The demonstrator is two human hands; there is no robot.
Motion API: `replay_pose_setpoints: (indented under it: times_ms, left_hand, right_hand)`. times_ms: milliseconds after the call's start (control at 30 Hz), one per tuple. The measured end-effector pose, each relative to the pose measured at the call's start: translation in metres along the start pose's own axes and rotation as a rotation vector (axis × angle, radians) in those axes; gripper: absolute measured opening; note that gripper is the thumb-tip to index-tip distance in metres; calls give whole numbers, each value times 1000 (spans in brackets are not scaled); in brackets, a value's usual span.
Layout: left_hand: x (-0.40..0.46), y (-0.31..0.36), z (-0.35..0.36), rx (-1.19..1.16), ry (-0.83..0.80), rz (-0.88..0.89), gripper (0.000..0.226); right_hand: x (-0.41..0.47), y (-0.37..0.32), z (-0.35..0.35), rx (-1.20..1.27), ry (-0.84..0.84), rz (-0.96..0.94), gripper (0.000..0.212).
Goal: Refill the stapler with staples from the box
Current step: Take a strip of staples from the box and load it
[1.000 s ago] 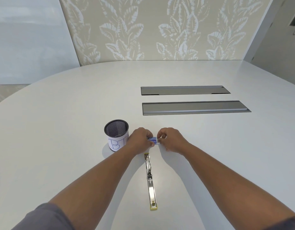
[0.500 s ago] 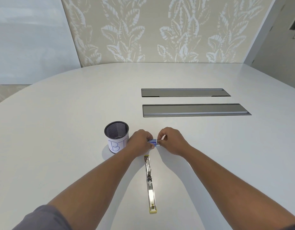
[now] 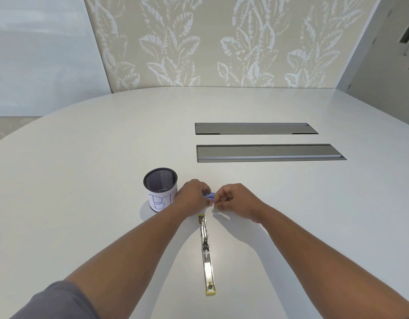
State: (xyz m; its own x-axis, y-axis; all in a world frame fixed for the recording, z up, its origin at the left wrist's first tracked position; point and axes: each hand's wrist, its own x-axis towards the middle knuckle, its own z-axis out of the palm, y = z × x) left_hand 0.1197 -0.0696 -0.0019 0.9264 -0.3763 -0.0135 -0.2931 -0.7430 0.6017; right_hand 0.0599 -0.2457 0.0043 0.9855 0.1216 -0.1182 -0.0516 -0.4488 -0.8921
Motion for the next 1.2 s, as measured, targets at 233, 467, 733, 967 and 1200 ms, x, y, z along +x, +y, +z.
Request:
replay_pose_setpoints:
  times_ms: [233, 467, 733, 967, 1200]
  left_hand:
    - [0, -1, 1, 13, -2, 1, 30]
    - [1, -1, 3, -6, 1, -27, 29]
    - [2, -3, 3, -13, -1, -28, 29]
    - [2, -3, 3, -9, -6, -19, 30]
    - [2, -2, 2, -11, -7, -16, 31]
  right_hand:
    - [-1, 4, 9, -210, 20, 8, 9]
    - [-4, 10, 7, -24, 267, 16, 14]
    - [8, 13, 8, -208, 270, 75, 30]
    - [10, 12, 5, -312, 258, 1, 22]
    - [11, 8, 5, -339, 232, -21, 15]
